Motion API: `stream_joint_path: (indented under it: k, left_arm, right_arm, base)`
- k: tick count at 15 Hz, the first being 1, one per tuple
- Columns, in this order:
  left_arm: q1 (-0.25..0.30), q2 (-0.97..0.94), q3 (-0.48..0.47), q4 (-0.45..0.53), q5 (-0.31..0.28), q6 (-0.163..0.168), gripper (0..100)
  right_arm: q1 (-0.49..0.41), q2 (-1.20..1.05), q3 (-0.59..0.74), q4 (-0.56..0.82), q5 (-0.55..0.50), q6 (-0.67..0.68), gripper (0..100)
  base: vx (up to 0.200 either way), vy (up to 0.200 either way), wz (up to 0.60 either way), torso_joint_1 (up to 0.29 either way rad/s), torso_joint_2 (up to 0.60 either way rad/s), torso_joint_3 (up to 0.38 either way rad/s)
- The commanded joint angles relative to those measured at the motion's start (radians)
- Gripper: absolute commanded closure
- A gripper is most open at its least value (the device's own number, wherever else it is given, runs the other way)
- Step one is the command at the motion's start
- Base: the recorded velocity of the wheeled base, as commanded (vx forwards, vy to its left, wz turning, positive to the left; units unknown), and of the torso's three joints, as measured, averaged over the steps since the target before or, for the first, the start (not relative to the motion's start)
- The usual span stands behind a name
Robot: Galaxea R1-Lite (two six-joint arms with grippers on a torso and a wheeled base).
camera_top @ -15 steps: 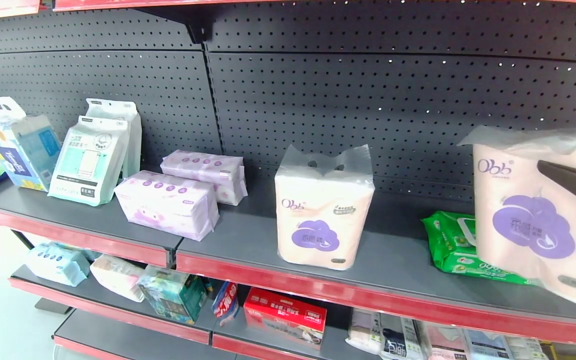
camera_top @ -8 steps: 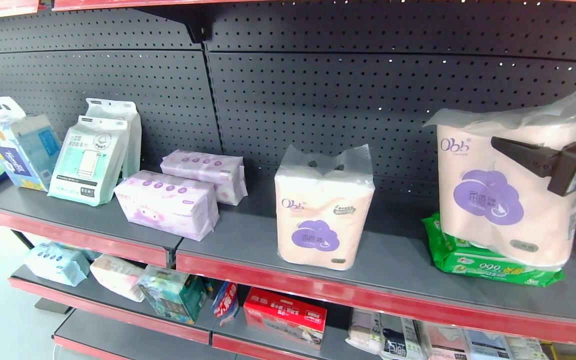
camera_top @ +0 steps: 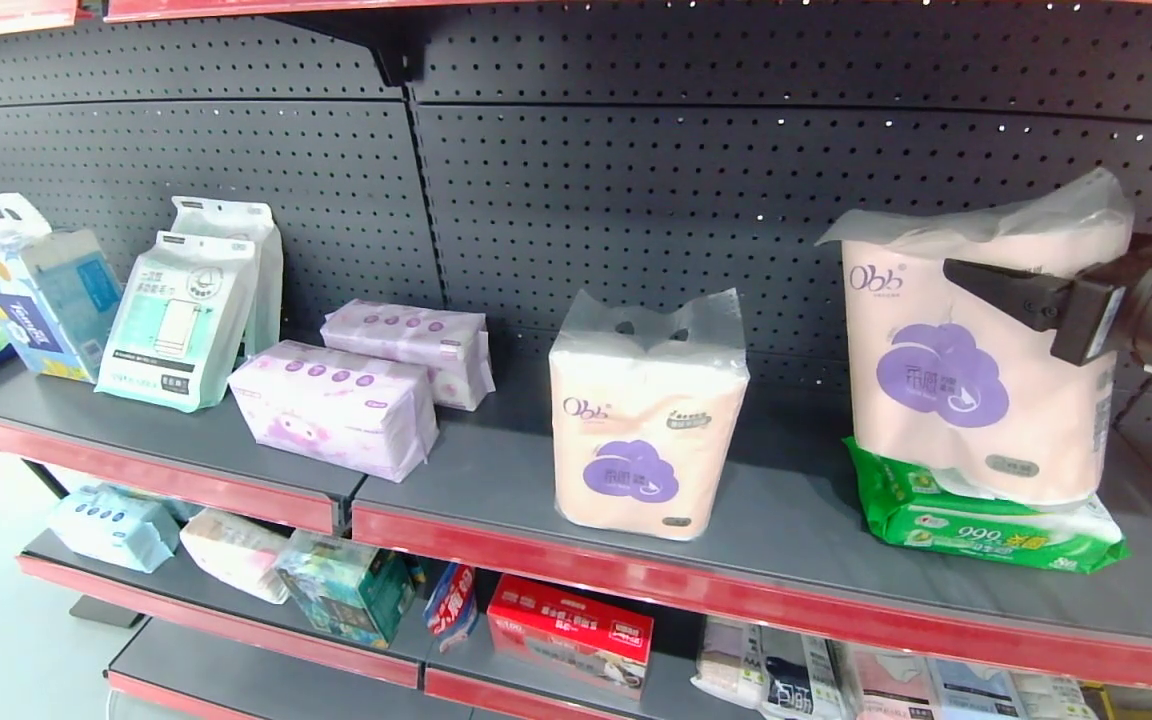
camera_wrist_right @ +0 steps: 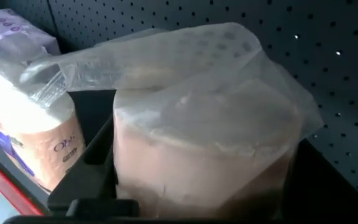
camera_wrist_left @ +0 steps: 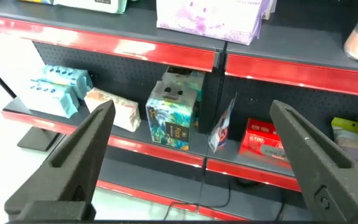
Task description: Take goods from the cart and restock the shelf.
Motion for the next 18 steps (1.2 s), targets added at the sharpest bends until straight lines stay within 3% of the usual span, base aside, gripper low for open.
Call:
stream_joint_path:
  k: [1, 18]
  left_arm:
    - [-0.001, 0.002, 0.0, 0.0, 0.0, -0.001, 0]
    - [0.001, 0.002, 0.0, 0.0, 0.0, -0.001, 0]
  right_arm:
    - [0.006, 0.048, -0.011, -0.022, 0.002, 0.0, 100]
    - [0.038, 0.351, -0.069, -0.304, 0.066, 0.114, 100]
  base:
    - [0.0, 0.0, 0.0, 0.0, 0.0, 0.0]
    - [0.0, 0.0, 0.0, 0.0, 0.0, 0.0]
